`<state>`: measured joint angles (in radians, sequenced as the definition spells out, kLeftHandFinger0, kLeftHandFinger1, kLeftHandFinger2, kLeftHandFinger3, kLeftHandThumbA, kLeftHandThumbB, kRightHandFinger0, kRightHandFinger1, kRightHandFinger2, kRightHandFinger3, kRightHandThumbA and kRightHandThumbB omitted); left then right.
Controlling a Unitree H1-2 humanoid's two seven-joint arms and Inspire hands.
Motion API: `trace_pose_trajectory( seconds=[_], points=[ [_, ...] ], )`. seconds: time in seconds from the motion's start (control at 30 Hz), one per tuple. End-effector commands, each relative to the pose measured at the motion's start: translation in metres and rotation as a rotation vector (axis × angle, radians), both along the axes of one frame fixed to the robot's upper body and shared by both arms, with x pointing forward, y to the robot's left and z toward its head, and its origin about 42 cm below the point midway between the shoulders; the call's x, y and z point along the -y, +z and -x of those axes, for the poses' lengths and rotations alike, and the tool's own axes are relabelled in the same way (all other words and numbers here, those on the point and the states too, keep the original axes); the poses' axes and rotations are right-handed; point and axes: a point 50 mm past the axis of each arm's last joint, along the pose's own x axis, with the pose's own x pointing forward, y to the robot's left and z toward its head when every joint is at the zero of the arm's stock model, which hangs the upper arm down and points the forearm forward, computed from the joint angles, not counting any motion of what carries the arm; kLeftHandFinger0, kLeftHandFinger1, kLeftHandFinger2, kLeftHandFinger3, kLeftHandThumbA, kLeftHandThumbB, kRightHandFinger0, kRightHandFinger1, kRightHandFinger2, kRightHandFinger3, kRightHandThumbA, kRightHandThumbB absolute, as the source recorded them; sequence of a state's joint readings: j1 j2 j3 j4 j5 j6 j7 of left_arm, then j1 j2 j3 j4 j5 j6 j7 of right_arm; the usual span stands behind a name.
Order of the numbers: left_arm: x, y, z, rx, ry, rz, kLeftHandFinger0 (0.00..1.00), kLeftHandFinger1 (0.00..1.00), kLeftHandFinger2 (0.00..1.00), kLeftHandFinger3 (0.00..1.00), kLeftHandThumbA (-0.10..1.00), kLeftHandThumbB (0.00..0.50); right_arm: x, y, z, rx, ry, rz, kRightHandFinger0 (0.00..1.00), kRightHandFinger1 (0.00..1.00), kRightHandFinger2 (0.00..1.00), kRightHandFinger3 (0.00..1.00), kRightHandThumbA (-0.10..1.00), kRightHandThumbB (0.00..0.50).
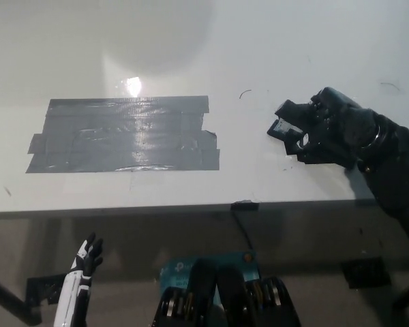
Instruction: A stapler is kept on the black spot marked on the desk infront of the robot. The robot picks up the stapler using its right hand and passes it to a person
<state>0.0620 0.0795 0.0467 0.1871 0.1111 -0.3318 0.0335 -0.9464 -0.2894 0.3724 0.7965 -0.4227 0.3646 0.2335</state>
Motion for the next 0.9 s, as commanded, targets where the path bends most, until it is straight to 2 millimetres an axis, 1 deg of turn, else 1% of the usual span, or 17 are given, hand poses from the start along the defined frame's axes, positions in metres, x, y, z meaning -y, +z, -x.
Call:
trace_pose_trajectory(
  seconds=[0.0, 0.03, 0.07, 0.1, 0.13, 0.17, 0.23, 0.27, 0.3, 0.33, 0.4, 0.43, 0.5, 0.6, 0.67, 0.73, 0.87],
  points=[
    [-0.002, 0.007, -0.004, 0.047, -0.003, 0.002, 1.00, 1.00, 1.00, 1.00, 1.00, 0.428, 0.002, 0.013, -0.003, 0.047, -0.021, -0.031, 0.15, 0.36, 0.58, 0.49, 0.98, 0.000],
    [-0.002, 0.007, -0.005, 0.047, -0.003, 0.001, 1.00, 1.00, 1.00, 1.00, 1.00, 0.428, 0.002, 0.013, -0.003, 0.056, -0.019, -0.035, 0.14, 0.35, 0.57, 0.47, 0.98, 0.000],
    [-0.002, 0.008, -0.004, 0.047, -0.002, 0.000, 1.00, 1.00, 1.00, 1.00, 1.00, 0.432, 0.002, 0.013, -0.003, 0.060, -0.021, -0.035, 0.26, 0.52, 0.70, 0.68, 0.99, 0.001],
    [-0.002, 0.008, -0.004, 0.046, -0.002, -0.001, 1.00, 1.00, 1.00, 1.00, 1.00, 0.432, 0.002, 0.013, -0.002, 0.065, -0.026, -0.036, 0.34, 0.56, 0.70, 0.77, 1.00, 0.003],
    [-0.002, 0.009, -0.005, 0.045, -0.003, -0.007, 1.00, 1.00, 1.00, 1.00, 1.00, 0.430, 0.004, 0.013, -0.001, 0.083, -0.026, -0.045, 0.32, 0.51, 0.63, 0.63, 1.00, 0.001],
    [-0.002, 0.009, -0.005, 0.044, -0.004, -0.007, 1.00, 1.00, 1.00, 1.00, 1.00, 0.431, 0.005, 0.013, -0.001, 0.097, -0.022, -0.049, 0.31, 0.48, 0.61, 0.54, 1.00, 0.000],
    [-0.002, 0.009, -0.005, 0.044, -0.005, -0.006, 1.00, 1.00, 1.00, 1.00, 1.00, 0.431, 0.006, 0.014, -0.001, 0.099, -0.024, -0.057, 0.28, 0.43, 0.58, 0.49, 1.00, 0.000],
    [-0.001, 0.009, -0.005, 0.044, -0.004, -0.007, 1.00, 1.00, 1.00, 1.00, 1.00, 0.436, 0.008, 0.016, -0.003, 0.092, -0.037, -0.093, 0.08, 0.17, 0.32, 0.17, 1.00, 0.000],
    [-0.001, 0.009, -0.005, 0.045, -0.004, -0.006, 1.00, 1.00, 1.00, 1.00, 1.00, 0.439, 0.010, 0.021, -0.004, 0.075, -0.051, -0.156, 0.02, 0.10, 0.29, 0.07, 1.00, 0.000],
    [-0.001, 0.009, -0.005, 0.045, -0.004, -0.005, 1.00, 1.00, 1.00, 1.00, 1.00, 0.439, 0.012, 0.024, -0.004, 0.061, -0.060, -0.214, 0.00, 0.07, 0.30, 0.02, 0.98, 0.000],
    [-0.001, 0.009, -0.006, 0.045, 0.000, -0.008, 1.00, 1.00, 1.00, 1.00, 1.00, 0.443, 0.015, 0.036, -0.002, 0.026, -0.072, -0.370, 0.00, 0.06, 0.32, 0.01, 1.00, 0.000],
    [-0.001, 0.009, -0.006, 0.045, 0.000, -0.008, 1.00, 1.00, 1.00, 1.00, 1.00, 0.443, 0.015, 0.036, -0.002, 0.026, -0.072, -0.370, 0.00, 0.05, 0.30, 0.00, 1.00, 0.000],
    [-0.001, 0.010, -0.007, 0.051, -0.004, -0.007, 1.00, 1.00, 1.00, 1.00, 1.00, 0.427, 0.019, 0.045, -0.003, -0.016, -0.105, -0.661, 0.00, 0.00, 0.25, 0.04, 0.99, 0.000],
    [-0.001, 0.010, -0.008, 0.052, -0.005, -0.010, 1.00, 1.00, 1.00, 1.00, 1.00, 0.429, 0.027, 0.060, -0.010, -0.043, -0.099, -0.955, 0.00, 0.00, 0.19, 0.09, 0.96, 0.008],
    [-0.001, 0.010, -0.008, 0.054, -0.006, -0.012, 1.00, 1.00, 1.00, 1.00, 1.00, 0.426, 0.032, 0.068, -0.012, -0.041, -0.079, -1.027, 0.00, 0.00, 0.12, 0.11, 0.98, 0.002],
    [-0.001, 0.011, -0.009, 0.058, -0.009, -0.010, 1.00, 1.00, 1.00, 1.00, 1.00, 0.424, 0.038, 0.078, -0.015, -0.057, -0.039, -1.087, 0.00, 0.00, 0.01, 0.06, 1.00, 0.000],
    [-0.001, 0.013, -0.011, 0.056, -0.010, -0.009, 1.00, 1.00, 1.00, 1.00, 1.00, 0.414, 0.045, 0.094, -0.019, -0.089, 0.054, -1.156, 0.00, 0.00, 0.00, 0.00, 1.00, 0.000]
  ],
)
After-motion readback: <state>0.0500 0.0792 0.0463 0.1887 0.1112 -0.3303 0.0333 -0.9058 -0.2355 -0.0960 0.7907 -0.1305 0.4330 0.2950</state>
